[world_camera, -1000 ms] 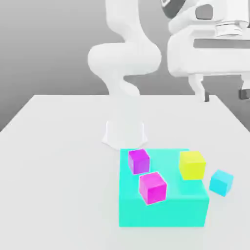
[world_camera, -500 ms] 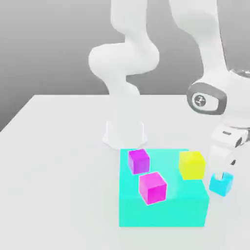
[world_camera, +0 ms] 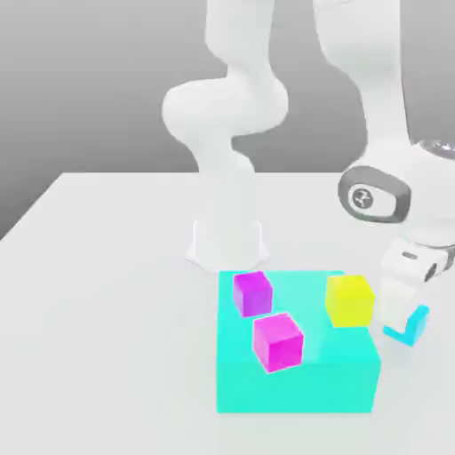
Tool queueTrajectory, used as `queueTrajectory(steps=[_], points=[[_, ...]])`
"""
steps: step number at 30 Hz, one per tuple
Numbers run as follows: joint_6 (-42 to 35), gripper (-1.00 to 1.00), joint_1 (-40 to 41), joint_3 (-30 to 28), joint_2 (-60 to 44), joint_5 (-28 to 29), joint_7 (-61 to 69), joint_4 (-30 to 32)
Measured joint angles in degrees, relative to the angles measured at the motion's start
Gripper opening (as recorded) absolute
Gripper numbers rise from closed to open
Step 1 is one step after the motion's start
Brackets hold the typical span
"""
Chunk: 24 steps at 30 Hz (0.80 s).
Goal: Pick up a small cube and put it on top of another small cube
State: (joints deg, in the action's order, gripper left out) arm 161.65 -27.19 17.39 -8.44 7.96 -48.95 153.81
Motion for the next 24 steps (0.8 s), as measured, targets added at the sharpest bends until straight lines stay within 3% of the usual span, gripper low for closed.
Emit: queueTrajectory(steps=[6,9,16,24], points=[[-13.8,-1.0,6.1,-3.1,1.0,-5.3,7.6,-9.2],[-20.8,-1.0,11.4,-5.9,5.5,-8.9,11.9,-10.7],[-27.4,-1.0,16.3,-9.1,19.9,-13.1,16.1,-4.1],[-32.9,-1.0,21.1,-13.8,36.4,-13.7,17.3,5.1]])
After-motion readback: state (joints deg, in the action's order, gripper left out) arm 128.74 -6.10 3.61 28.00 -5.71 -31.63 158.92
